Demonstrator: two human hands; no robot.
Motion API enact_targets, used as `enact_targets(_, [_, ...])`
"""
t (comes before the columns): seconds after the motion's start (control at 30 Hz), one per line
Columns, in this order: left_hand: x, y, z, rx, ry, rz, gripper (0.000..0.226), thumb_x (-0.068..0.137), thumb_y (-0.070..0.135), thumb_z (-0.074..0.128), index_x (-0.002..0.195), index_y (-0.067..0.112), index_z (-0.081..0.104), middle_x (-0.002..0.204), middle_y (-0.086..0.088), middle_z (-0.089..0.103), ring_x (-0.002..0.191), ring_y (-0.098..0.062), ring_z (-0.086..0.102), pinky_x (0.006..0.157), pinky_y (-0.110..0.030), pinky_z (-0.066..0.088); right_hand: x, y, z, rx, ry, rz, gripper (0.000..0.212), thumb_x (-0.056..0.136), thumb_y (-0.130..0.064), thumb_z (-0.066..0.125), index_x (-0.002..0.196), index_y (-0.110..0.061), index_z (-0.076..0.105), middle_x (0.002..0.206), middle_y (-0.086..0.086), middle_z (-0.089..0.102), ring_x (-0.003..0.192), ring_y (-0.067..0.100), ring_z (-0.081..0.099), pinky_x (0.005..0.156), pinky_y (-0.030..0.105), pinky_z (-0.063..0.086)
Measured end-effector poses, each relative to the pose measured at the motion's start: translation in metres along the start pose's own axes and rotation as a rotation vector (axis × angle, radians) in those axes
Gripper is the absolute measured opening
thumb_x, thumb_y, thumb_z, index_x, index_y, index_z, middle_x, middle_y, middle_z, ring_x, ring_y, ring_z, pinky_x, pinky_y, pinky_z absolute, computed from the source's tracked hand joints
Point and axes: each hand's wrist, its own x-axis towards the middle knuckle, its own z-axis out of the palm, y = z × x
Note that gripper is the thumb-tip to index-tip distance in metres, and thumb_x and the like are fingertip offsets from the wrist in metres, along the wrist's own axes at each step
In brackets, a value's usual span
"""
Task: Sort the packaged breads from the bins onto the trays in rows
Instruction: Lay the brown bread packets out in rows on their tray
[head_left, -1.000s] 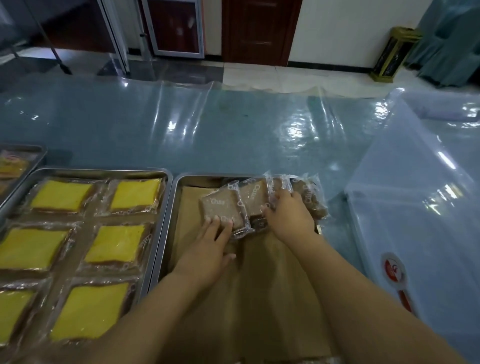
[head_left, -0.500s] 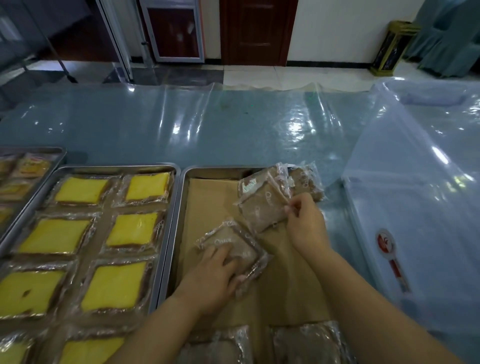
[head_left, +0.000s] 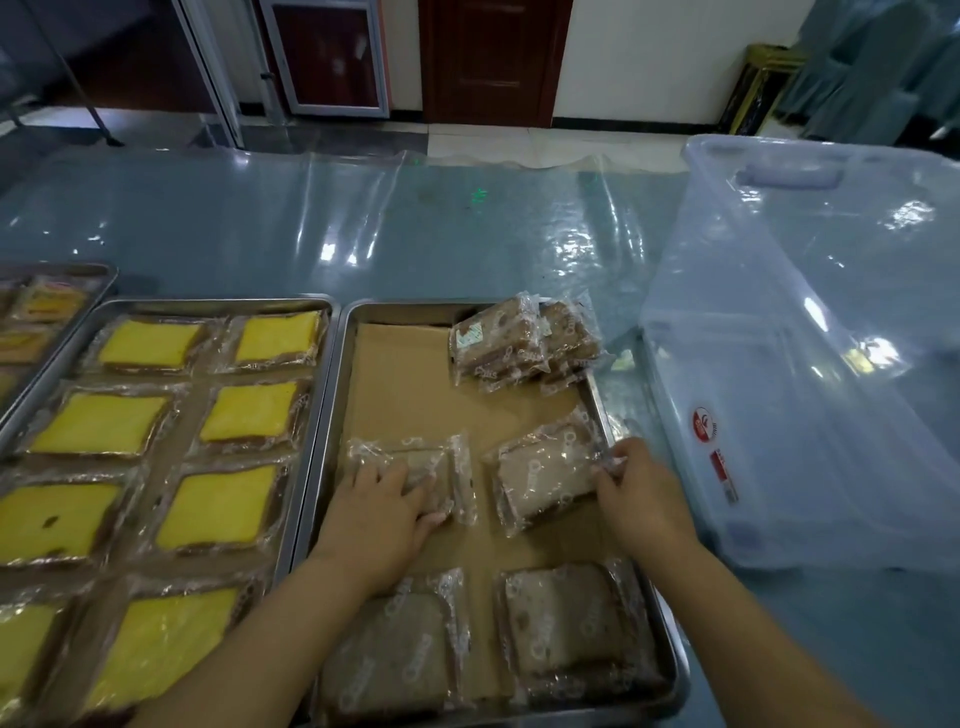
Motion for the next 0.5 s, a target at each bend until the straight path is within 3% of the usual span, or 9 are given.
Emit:
enact_targets(0.13, [-0.01, -0.001, 0.003, -0.019, 0.022, -0.029, 0.054, 0.093, 0.058, 0.026, 0.139, 0.032, 0.036, 0.125, 0.001, 0.044, 0.112, -0.022, 0.038, 0.089, -0.036, 0.034, -0.012, -0.005, 0.0, -0.429, 0.08, -0.141, 0.031, 0.087, -0.032, 0.059, 0.112, -0.015, 0.05, 0.109, 0.006, 0.056, 0.098, 0.022, 0.051, 0.082, 0.033, 0.045])
enact_targets(0.23, [-0.015, -0.003, 0.007, -0.149, -0.001, -0.023, 0.053, 0.095, 0.054, 0.029, 0.141, 0.028, 0.036, 0.135, -0.004, 0.034, 0.125, -0.022, 0.028, 0.101, -0.037, 0.034, -0.015, -0.01, 0.007, -0.448, 0.141, -0.279, 0.04, 0.084, -0.022, 0.058, 0.122, -0.016, 0.05, 0.125, 0.009, 0.047, 0.112, 0.026, 0.039, 0.091, 0.034, 0.039])
enact_targets(0.3, [-0.019, -0.005, 0.01, -0.236, -0.035, -0.02, 0.052, 0.096, 0.05, 0.028, 0.143, 0.027, 0.032, 0.15, -0.003, 0.021, 0.138, -0.022, 0.013, 0.111, -0.041, 0.025, -0.013, -0.012, 0.014, -0.392, -0.001, -0.389, 0.05, 0.086, -0.016, 0.054, 0.134, -0.023, 0.042, 0.142, 0.006, 0.036, 0.126, 0.025, 0.029, 0.097, 0.037, 0.038])
enact_targets(0.4, [-0.025, -0.007, 0.011, -0.28, -0.054, -0.007, 0.05, 0.098, 0.046, 0.026, 0.145, 0.03, 0.028, 0.155, 0.003, 0.014, 0.143, -0.019, 0.007, 0.115, -0.041, 0.019, -0.013, -0.007, 0.023, -0.425, -0.239, -0.449, 0.046, 0.094, -0.018, 0.045, 0.138, -0.03, 0.039, 0.153, -0.001, 0.022, 0.139, 0.025, 0.014, 0.106, 0.042, 0.032])
enact_targets(0.5, [-0.032, -0.007, 0.009, -0.309, -0.037, 0.004, 0.046, 0.099, 0.043, 0.027, 0.143, 0.031, 0.034, 0.154, 0.003, 0.021, 0.141, -0.018, 0.012, 0.113, -0.036, 0.021, -0.017, 0.002, 0.028, -0.469, -0.266, -0.431, 0.042, 0.098, -0.031, 0.042, 0.139, -0.034, 0.038, 0.153, -0.003, 0.023, 0.141, 0.024, 0.013, 0.109, 0.039, 0.025])
